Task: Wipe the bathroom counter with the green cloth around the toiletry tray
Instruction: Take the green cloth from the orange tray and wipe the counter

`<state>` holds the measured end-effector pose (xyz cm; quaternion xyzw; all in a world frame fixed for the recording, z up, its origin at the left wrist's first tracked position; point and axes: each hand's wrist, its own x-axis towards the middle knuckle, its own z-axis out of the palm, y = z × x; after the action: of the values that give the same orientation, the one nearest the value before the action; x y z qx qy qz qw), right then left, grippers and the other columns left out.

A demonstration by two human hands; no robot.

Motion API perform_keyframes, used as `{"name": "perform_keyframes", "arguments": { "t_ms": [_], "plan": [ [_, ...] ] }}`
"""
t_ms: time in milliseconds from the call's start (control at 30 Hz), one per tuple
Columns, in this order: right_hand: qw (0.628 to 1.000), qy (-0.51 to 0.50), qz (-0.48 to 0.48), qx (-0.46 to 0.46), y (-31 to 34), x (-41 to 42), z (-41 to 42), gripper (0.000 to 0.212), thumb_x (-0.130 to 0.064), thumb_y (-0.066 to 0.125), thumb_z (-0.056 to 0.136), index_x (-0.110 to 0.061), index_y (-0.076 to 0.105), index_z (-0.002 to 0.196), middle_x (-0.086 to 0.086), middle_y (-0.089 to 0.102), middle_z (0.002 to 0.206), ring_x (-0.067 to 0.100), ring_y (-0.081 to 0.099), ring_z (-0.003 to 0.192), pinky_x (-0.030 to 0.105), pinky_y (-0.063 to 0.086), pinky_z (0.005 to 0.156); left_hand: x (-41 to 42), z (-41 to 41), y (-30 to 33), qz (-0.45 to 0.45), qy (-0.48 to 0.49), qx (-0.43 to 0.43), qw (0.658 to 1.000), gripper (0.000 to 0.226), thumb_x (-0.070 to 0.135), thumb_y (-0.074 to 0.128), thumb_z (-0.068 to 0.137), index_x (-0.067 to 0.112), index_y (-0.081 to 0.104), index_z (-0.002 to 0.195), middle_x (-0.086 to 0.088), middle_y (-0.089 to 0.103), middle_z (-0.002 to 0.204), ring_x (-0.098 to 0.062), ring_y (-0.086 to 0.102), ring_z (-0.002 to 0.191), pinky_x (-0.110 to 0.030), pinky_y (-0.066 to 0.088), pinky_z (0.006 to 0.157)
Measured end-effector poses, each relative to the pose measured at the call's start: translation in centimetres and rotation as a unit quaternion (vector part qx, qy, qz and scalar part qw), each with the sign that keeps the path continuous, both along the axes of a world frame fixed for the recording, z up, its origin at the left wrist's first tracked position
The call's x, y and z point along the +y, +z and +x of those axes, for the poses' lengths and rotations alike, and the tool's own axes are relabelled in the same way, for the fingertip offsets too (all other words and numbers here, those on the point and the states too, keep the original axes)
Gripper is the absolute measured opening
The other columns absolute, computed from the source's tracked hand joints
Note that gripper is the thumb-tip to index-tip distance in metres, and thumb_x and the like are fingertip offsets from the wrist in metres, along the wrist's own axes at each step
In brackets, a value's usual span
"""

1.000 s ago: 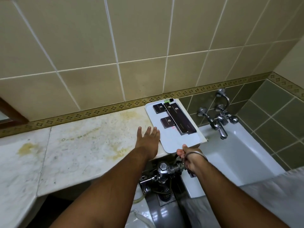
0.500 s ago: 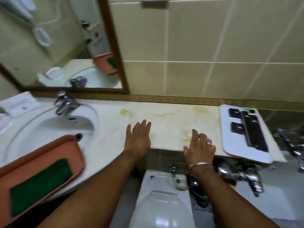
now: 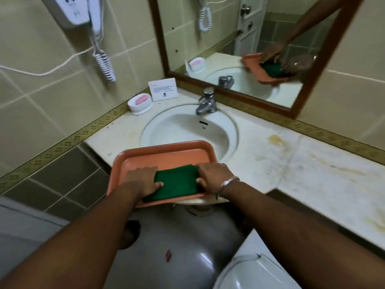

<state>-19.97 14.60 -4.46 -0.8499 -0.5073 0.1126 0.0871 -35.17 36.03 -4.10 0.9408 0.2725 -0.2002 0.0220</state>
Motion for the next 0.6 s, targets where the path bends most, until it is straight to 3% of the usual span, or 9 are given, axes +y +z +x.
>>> {"name": "perform_keyframes", "arguments": {
  "t_ms": [100,167,233,367,433,500,600],
  "plan": [
    [0.998,0.006,-0.048,0.039,-1.0,4.5,-0.8,0.054,-0.054,0.059,0.080,-0.017,0.045,0.118,0.010,0.059,0.121,0.034,0.055,0.107,0.041,0.045,0.088,2.5,-1.2,-0.4,-0.018,-0.006,0.010,1.000,0.083,0.069,0.058,0.077,0.023,0.038,0.144,-0.005,0.050,0.143,-0.026,0.049,0.127,-0.043,0.042,0.104],
    [0.993,0.014,-0.111,0.032,-1.7,7.0,-0.6,0.072,-0.059,0.066,0.072,-0.016,0.042,0.125,0.012,0.054,0.127,0.035,0.051,0.113,0.044,0.044,0.095,3.7,-1.3,-1.1,-0.043,-0.003,-0.004,0.999,0.078,0.064,0.067,0.074,0.021,0.045,0.136,-0.004,0.055,0.134,-0.024,0.052,0.119,-0.042,0.044,0.099],
    [0.986,0.018,-0.164,0.015,-1.9,8.7,0.1,0.083,-0.063,0.073,0.062,-0.017,0.046,0.125,0.013,0.053,0.125,0.035,0.051,0.113,0.044,0.043,0.095,4.4,-1.0,-1.6,-0.132,0.050,-0.038,0.989,0.068,0.051,0.079,0.071,0.018,0.050,0.124,-0.003,0.059,0.121,-0.022,0.055,0.108,-0.040,0.046,0.094],
    [0.969,0.016,-0.223,0.105,-1.1,10.7,1.6,0.070,-0.056,0.080,0.058,-0.019,0.057,0.112,0.005,0.064,0.108,0.027,0.061,0.094,0.037,0.051,0.084,5.0,-0.2,-1.4,-0.323,0.146,-0.082,0.931,0.032,0.022,0.082,0.077,0.013,0.063,0.101,-0.004,0.068,0.102,-0.026,0.065,0.103,-0.030,0.052,0.079],
    [0.968,0.014,-0.197,0.152,-0.5,10.6,2.3,0.048,-0.045,0.080,0.065,-0.017,0.064,0.100,0.003,0.068,0.098,0.024,0.063,0.086,0.033,0.053,0.077,5.1,-0.1,-0.5,-0.399,0.189,-0.107,0.891,0.023,0.016,0.075,0.085,0.011,0.067,0.106,-0.007,0.071,0.107,-0.027,0.067,0.106,-0.037,0.057,0.086],
    [0.963,-0.009,-0.116,0.243,0.3,9.3,3.1,0.026,-0.033,0.081,0.068,-0.019,0.065,0.082,0.001,0.069,0.085,0.022,0.065,0.079,0.031,0.054,0.070,5.3,0.0,0.9,-0.480,0.238,-0.152,0.830,0.031,0.012,0.071,0.087,0.014,0.065,0.117,-0.008,0.072,0.113,-0.026,0.068,0.108,-0.044,0.055,0.094],
    [0.883,-0.114,0.094,0.445,1.6,4.5,4.4,0.018,-0.016,0.080,0.071,-0.021,0.063,0.075,-0.003,0.067,0.075,0.014,0.065,0.070,0.025,0.052,0.062,4.8,1.9,3.0,-0.599,0.246,-0.243,0.723,0.039,0.011,0.072,0.080,0.012,0.066,0.119,-0.009,0.073,0.115,-0.026,0.069,0.109,-0.034,0.059,0.086]
  ]
}}
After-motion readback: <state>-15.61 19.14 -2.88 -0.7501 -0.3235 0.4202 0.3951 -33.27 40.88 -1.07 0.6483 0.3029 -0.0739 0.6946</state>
